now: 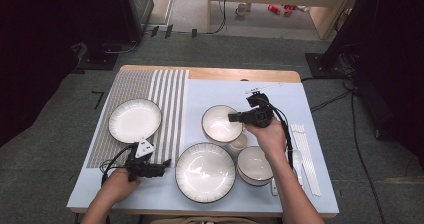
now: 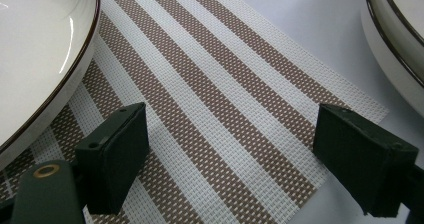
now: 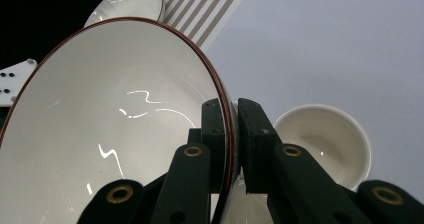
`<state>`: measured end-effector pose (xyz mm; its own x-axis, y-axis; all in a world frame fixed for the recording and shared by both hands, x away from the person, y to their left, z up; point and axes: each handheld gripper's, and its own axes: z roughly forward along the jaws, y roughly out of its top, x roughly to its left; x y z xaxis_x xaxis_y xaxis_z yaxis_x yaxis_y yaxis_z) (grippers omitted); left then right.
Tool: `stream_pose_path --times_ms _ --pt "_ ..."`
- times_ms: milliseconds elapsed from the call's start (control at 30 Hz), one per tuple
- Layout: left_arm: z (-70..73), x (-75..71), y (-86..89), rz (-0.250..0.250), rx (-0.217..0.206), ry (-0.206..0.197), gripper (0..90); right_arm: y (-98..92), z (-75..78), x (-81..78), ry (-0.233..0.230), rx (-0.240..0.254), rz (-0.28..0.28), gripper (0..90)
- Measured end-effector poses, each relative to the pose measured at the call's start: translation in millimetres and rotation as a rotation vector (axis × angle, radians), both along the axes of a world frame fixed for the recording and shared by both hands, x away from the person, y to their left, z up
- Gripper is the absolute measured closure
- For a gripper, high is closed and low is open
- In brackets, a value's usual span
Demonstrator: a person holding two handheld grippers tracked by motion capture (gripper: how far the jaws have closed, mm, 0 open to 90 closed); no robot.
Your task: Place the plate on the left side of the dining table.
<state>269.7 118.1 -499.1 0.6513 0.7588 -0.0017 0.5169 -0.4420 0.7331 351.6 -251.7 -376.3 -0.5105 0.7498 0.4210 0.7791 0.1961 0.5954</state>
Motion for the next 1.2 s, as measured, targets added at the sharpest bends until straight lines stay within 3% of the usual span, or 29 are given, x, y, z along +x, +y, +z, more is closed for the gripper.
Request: stream_pose_path --times_ms 1200 --pt "-0.1 -0.1 -0.2 0.002 -0.003 0.0 14.7 35.7 3.9 11.3 0.009 -0.016 0.042 83.0"
